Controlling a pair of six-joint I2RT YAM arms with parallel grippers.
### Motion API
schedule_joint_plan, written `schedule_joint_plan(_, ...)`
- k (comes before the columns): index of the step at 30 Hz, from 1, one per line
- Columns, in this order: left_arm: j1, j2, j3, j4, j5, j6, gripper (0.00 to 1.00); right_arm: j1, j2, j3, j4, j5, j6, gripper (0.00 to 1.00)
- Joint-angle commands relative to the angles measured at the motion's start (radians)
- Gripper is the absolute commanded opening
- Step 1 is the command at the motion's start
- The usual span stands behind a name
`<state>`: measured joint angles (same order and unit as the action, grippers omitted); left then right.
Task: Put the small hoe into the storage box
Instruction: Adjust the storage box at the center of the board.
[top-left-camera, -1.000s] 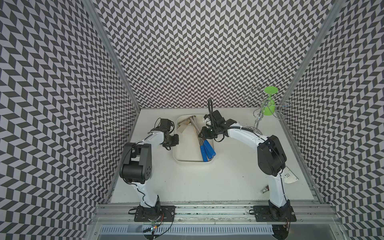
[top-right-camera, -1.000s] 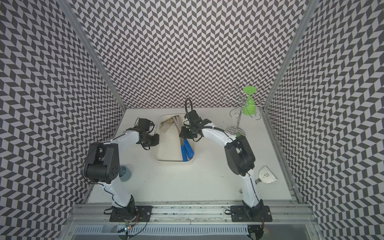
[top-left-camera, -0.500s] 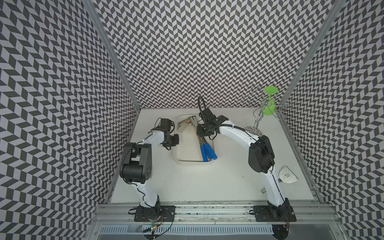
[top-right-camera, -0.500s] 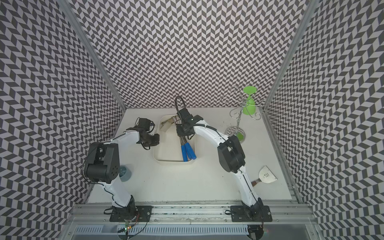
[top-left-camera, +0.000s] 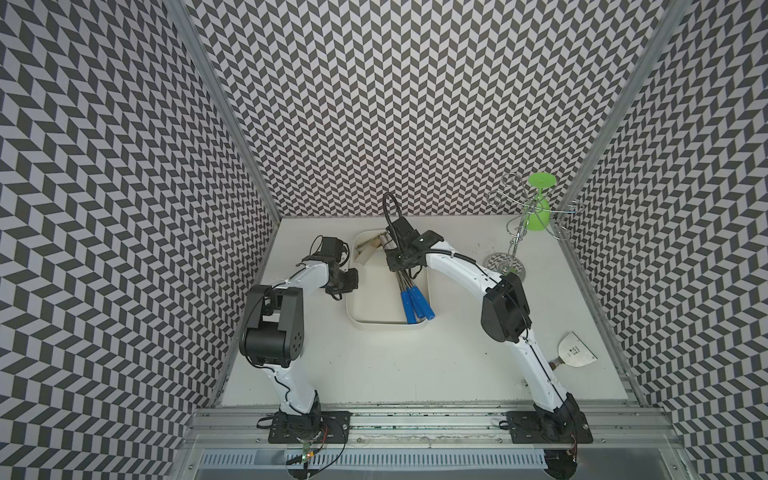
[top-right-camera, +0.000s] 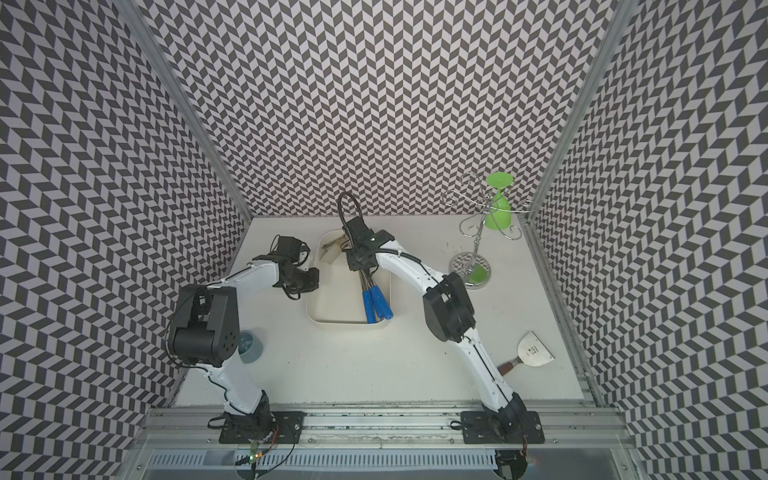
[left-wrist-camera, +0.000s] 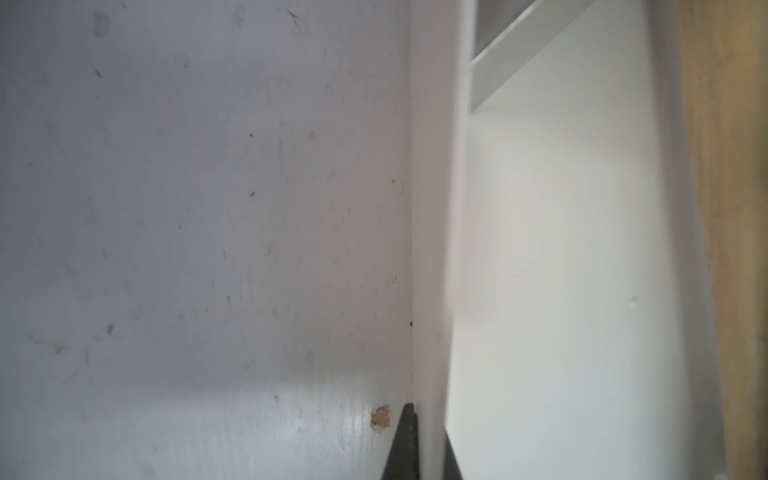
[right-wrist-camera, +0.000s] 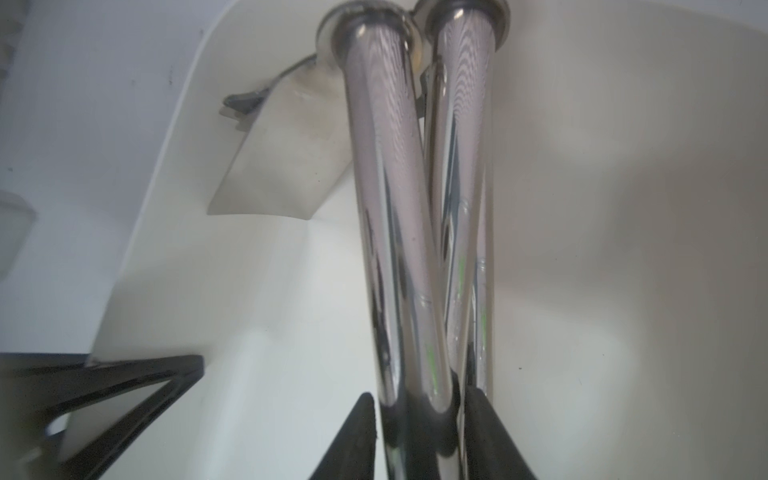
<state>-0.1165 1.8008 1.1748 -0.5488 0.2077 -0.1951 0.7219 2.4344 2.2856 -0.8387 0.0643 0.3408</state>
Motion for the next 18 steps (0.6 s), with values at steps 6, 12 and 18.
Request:
schedule_joint_plan(6, -0.023, -0.015, 0.003, -0.036, 0.116, 0.023, 0.0, 0.005, 0.016, 0.055, 0.017, 0.067, 0.042, 0.07)
schedule_joint_plan(12, -0.023, -0.018, 0.002, -0.034, 0.12, 0.022, 0.0, 0.008, -0.009, 0.035, 0.066, 0.05, 0.113, 0.02)
schedule_joint_plan(18, -0.025, -0.02, -0.007, -0.028, 0.125, 0.018, 0.0, -0.004, -0.012, 0.026, 0.076, 0.018, 0.179, 0.0)
